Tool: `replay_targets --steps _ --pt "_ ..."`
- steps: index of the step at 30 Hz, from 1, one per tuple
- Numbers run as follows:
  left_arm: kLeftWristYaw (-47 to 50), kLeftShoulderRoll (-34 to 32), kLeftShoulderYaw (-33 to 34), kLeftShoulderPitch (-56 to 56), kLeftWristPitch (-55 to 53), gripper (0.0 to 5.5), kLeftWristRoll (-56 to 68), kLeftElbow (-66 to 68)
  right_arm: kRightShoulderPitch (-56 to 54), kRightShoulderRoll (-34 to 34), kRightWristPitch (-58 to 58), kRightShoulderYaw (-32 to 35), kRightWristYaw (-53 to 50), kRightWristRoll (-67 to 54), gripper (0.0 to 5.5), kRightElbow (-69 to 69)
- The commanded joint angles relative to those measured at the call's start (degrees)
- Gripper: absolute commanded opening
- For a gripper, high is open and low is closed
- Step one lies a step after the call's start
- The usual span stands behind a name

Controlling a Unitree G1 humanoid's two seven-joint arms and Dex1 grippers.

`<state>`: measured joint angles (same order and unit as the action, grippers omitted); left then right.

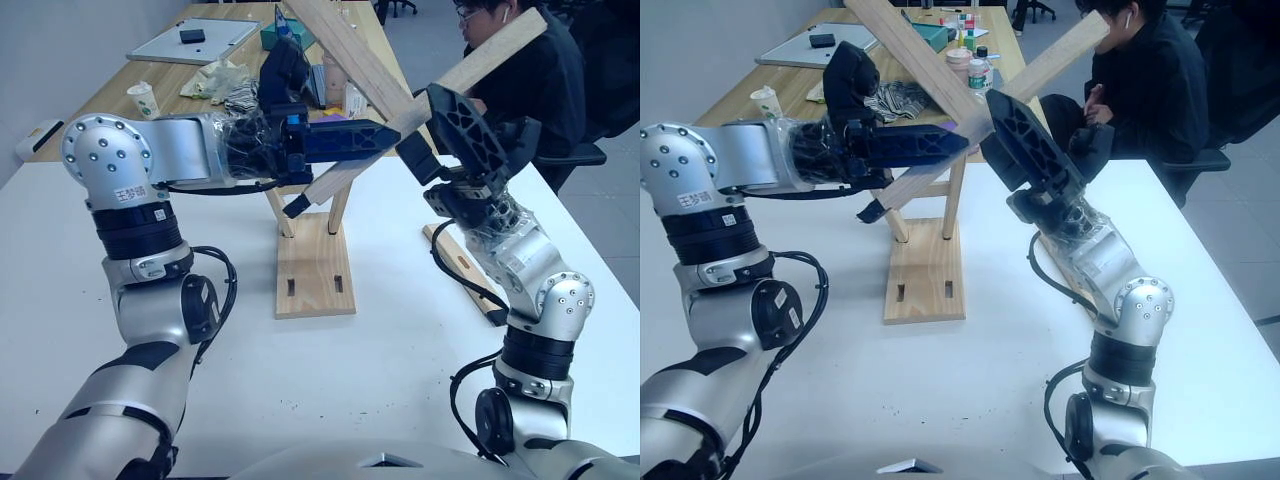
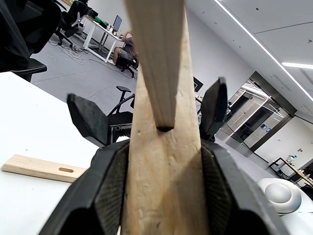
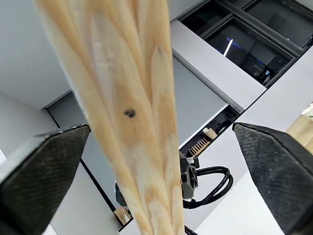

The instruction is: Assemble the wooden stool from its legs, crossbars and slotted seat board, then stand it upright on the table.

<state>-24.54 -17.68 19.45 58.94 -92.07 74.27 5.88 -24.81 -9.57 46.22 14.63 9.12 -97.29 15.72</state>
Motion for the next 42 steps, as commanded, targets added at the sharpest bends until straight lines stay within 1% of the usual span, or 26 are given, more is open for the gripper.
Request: replay_targets --steps 1,7,13,15,17,25,26,30,35,36,38,39,40,42 --pt "2.7 0.0 0.0 -0.4 -0.4 2.00 2.8 0.1 -1.4 0.5 -1.4 -1.9 -1.0 0.0 5.02 0.1" --pt "5.4 -0.4 0.2 -0.6 -0.1 2.00 6.0 0.9 -1.1 0.1 -2.3 -2.5 -1.2 -2.5 3.75 0.2" --pt "7.0 -0.7 -0.3 -1.0 0.4 2.00 7.9 1.3 -0.8 -0.8 -2.5 -2.4 -1.0 -5.4 2.82 0.3" --pt "7.7 -0.9 -0.5 -1.3 0.7 2.00 8.5 1.0 -0.9 -1.1 -2.4 -2.4 -0.7 -6.1 2.43 -0.1" --pt "8.2 -1.0 -0.6 -1.5 0.9 2.00 9.1 1.0 -0.9 -1.3 -2.3 -2.5 -0.3 -6.7 2.22 -0.2" --pt "9.2 -2.1 -1.8 -2.5 2.5 2.00 10.2 0.2 -0.6 -2.0 -1.7 -2.7 0.0 -6.7 2.20 0.0" --pt "8.5 -2.5 -2.2 -2.7 2.6 2.37 10.2 -0.7 -0.4 -2.7 -1.3 -3.2 0.2 -4.8 2.20 0.0" --pt "7.6 -3.7 -3.1 -3.3 2.9 2.91 11.1 -0.9 0.0 -3.3 -1.4 -4.0 1.0 -1.3 2.06 -0.6" --pt "6.4 -6.7 -3.6 -4.8 2.8 3.61 9.8 0.4 0.5 -5.2 -2.4 -2.0 2.5 2.9 2.06 -2.2" --pt "5.1 -8.1 -4.1 -5.9 2.6 3.65 8.6 0.5 0.7 -5.5 -3.0 -1.2 2.5 4.2 2.06 -3.1" --pt "0.1 -13.1 -5.2 -9.9 2.7 4.03 4.8 1.8 0.8 -6.9 -4.0 -1.1 5.0 9.5 2.05 -5.6" --pt "-4.5 -16.3 -7.0 -11.9 3.7 4.16 2.1 2.4 1.7 -8.0 -4.6 -1.7 7.2 13.3 2.05 -5.9" --pt "-9.8 -19.7 -9.5 -13.9 6.0 4.31 -1.3 2.5 2.8 -9.5 -5.4 -3.1 10.1 18.4 2.05 -6.1" --pt "-20.4 -26.2 -15.1 -17.8 13.2 4.35 -9.5 4.4 4.9 -12.6 -8.6 -8.6 18.1 30.3 2.05 -8.8"
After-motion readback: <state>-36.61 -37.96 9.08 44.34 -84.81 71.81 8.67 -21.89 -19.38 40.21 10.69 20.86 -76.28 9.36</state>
